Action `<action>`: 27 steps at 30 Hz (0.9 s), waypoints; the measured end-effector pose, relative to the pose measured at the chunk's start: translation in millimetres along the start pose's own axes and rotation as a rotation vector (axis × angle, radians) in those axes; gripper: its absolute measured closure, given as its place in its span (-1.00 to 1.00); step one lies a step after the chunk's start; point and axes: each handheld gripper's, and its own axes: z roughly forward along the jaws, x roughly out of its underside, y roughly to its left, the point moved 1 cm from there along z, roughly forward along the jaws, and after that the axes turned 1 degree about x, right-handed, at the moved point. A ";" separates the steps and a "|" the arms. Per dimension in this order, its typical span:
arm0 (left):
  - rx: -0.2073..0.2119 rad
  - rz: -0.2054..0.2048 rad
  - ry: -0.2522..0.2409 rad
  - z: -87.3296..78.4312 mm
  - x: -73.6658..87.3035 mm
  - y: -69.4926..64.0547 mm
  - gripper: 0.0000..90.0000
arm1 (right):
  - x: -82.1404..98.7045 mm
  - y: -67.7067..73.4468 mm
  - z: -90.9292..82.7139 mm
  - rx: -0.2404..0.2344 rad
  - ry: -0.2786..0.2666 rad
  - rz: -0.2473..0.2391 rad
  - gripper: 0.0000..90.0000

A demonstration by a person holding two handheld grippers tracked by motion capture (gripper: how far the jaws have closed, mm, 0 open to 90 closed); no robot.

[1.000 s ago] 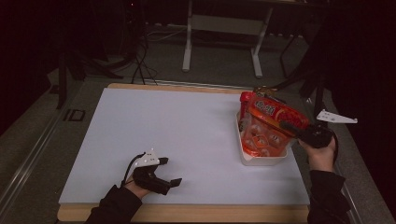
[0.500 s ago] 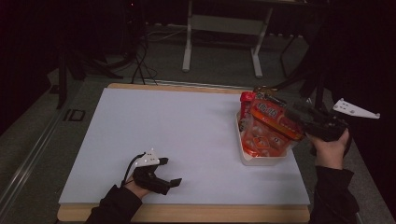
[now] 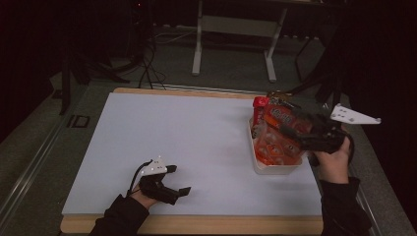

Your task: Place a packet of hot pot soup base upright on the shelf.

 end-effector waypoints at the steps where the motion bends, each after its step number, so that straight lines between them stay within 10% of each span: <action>1: 0.000 0.001 0.001 0.1 0.1 -0.1 -0.94 | 3.4 2.5 4.1 -0.007 0.014 -0.004 -0.72; 15: 0.004 0.009 0.000 0.2 0.8 -2.6 -0.94 | 60.2 32.5 46.5 -0.099 0.133 -0.014 -0.70; 27: 0.008 0.012 0.003 0.7 1.6 -3.5 -0.94 | 95.9 35.6 47.2 -0.105 0.159 0.029 -0.69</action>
